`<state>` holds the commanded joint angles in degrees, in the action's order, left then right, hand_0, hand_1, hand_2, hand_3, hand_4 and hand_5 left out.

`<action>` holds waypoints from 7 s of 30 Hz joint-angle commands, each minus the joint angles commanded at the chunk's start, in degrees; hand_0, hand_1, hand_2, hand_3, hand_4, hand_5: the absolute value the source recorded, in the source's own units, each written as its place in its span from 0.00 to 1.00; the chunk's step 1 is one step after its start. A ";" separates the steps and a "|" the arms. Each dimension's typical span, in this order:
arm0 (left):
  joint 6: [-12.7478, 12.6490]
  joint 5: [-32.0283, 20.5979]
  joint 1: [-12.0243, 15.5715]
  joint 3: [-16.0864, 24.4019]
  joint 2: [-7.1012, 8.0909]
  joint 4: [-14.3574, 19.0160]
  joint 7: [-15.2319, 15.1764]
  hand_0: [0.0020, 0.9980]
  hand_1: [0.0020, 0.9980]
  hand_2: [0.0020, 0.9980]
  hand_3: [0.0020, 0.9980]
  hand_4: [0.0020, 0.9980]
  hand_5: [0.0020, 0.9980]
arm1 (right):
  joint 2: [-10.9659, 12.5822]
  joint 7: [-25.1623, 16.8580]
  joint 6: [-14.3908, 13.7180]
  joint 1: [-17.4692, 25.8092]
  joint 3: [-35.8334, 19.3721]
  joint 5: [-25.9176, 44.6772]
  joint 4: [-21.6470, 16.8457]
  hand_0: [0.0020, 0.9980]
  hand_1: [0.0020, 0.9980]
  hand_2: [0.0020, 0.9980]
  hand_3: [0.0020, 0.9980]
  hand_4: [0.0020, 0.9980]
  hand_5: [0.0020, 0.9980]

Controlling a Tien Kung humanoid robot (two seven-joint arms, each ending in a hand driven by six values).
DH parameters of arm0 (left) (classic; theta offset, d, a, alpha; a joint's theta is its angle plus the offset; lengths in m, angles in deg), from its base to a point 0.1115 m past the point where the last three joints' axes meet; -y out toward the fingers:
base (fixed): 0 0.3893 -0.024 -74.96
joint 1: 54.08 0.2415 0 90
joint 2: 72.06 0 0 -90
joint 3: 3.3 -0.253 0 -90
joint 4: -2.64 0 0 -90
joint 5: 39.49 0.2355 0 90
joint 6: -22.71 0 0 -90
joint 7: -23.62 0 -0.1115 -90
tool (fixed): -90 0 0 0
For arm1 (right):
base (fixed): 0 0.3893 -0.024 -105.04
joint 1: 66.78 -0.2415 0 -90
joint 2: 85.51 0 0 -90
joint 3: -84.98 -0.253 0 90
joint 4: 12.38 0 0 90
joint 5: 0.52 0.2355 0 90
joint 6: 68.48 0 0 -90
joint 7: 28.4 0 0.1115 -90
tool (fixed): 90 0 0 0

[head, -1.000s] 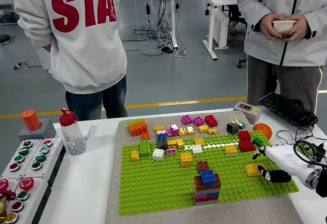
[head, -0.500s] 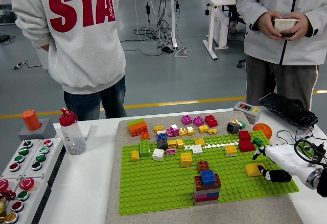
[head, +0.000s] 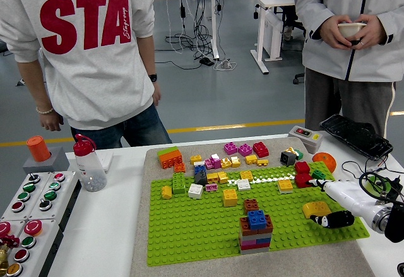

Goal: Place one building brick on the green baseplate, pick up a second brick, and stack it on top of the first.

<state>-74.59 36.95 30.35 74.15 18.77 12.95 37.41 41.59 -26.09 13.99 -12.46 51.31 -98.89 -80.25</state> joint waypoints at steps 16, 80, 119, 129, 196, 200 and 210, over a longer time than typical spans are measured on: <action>0.01 -0.38 0.03 -0.65 -0.55 0.00 0.09 0.66 0.69 0.70 0.58 0.29 1.00 | -0.91 0.27 2.47 -4.13 3.89 1.01 3.84 0.78 0.75 0.76 0.80 0.73 0.38; 0.30 -0.65 -0.86 -1.10 -0.27 0.00 -0.04 0.66 0.68 0.69 0.58 0.29 1.00 | -0.13 -2.44 -2.98 -4.53 5.92 -1.08 4.98 0.66 0.66 0.66 0.50 0.58 0.30; 0.19 -0.16 -0.62 -0.39 -0.10 0.00 -0.16 0.66 0.68 0.69 0.58 0.30 1.00 | 5.68 13.10 7.87 -1.24 -6.04 -4.02 -30.20 0.67 0.66 0.66 0.49 0.54 0.26; 0.22 0.69 -0.05 0.06 -0.03 0.00 0.12 0.66 0.68 0.69 0.58 0.30 1.00 | 6.84 15.47 9.38 -0.15 -6.23 -2.91 -34.07 0.67 0.66 0.66 0.49 0.53 0.26; -0.01 0.40 -0.70 0.21 0.56 0.00 -0.13 0.66 0.69 0.69 0.58 0.30 1.00 | 2.96 17.50 11.88 -5.75 0.96 -0.44 -34.07 0.66 0.66 0.66 0.49 0.54 0.29; 0.00 0.42 -0.72 0.17 0.57 0.00 -0.13 0.67 0.69 0.69 0.58 0.30 1.00 | 2.59 17.55 11.98 -5.99 1.34 -0.37 -34.07 0.66 0.66 0.66 0.50 0.54 0.29; -0.01 0.35 -0.81 0.06 0.60 0.00 -0.15 0.66 0.69 0.69 0.58 0.30 1.00 | 1.84 17.53 12.06 -6.48 1.92 -0.17 -34.07 0.66 0.66 0.67 0.50 0.54 0.30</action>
<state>-74.60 37.30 29.53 74.21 19.37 12.95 37.26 43.42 -8.56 26.05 -18.93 53.23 -99.06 -114.31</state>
